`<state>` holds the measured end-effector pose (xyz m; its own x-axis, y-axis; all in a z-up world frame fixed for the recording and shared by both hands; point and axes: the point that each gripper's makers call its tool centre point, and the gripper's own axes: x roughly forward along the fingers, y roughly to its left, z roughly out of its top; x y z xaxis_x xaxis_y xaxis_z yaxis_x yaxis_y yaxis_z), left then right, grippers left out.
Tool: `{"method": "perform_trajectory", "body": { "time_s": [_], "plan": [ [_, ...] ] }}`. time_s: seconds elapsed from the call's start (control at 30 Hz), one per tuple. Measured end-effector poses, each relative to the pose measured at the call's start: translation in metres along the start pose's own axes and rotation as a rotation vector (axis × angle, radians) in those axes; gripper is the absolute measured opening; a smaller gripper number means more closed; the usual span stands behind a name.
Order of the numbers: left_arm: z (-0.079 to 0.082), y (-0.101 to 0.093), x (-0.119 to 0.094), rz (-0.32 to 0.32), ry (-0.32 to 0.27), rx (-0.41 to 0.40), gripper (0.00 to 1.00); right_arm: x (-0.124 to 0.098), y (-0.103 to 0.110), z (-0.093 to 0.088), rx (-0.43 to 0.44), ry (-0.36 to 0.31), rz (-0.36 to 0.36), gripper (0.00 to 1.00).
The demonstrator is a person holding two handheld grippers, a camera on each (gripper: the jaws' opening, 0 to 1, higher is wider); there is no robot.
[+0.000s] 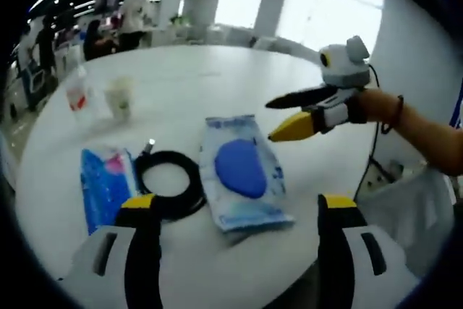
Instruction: Arrange the tabletop items into an orderly group along one side of the table until the central work area is clear of visible clutter.
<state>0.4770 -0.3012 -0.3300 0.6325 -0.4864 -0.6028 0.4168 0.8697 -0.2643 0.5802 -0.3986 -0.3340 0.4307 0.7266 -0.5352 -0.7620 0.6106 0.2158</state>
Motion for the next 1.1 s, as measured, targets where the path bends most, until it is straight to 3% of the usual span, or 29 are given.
{"method": "perform_trajectory", "body": {
  "time_s": [0.07,0.37,0.5,0.53,0.63,0.87,1.1],
  "plan": [
    [-0.002,0.001,0.001,0.002,-0.002,-0.028,0.82,0.001,-0.003,0.000,-0.016,-0.002,-0.006,0.90],
    [-0.024,-0.007,0.005,0.010,0.087,-0.145,0.75,0.011,-0.016,-0.004,-0.073,0.007,-0.033,0.77],
    [-0.036,-0.016,0.005,-0.012,0.146,-0.286,0.67,0.015,-0.021,-0.012,-0.080,0.041,-0.043,0.68],
    [-0.035,-0.016,0.007,-0.016,0.130,-0.279,0.67,0.016,-0.022,-0.013,-0.082,0.045,-0.047,0.68],
    [-0.042,-0.020,0.008,-0.011,0.156,-0.292,0.67,0.017,-0.026,-0.017,-0.090,0.053,-0.054,0.66],
    [-0.046,-0.030,0.017,-0.018,0.153,-0.423,0.62,0.018,-0.039,-0.020,-0.125,0.072,-0.097,0.56],
    [-0.047,-0.041,0.026,-0.041,0.141,-0.557,0.58,0.021,-0.052,-0.014,-0.155,0.051,-0.122,0.43]
  ]
}}
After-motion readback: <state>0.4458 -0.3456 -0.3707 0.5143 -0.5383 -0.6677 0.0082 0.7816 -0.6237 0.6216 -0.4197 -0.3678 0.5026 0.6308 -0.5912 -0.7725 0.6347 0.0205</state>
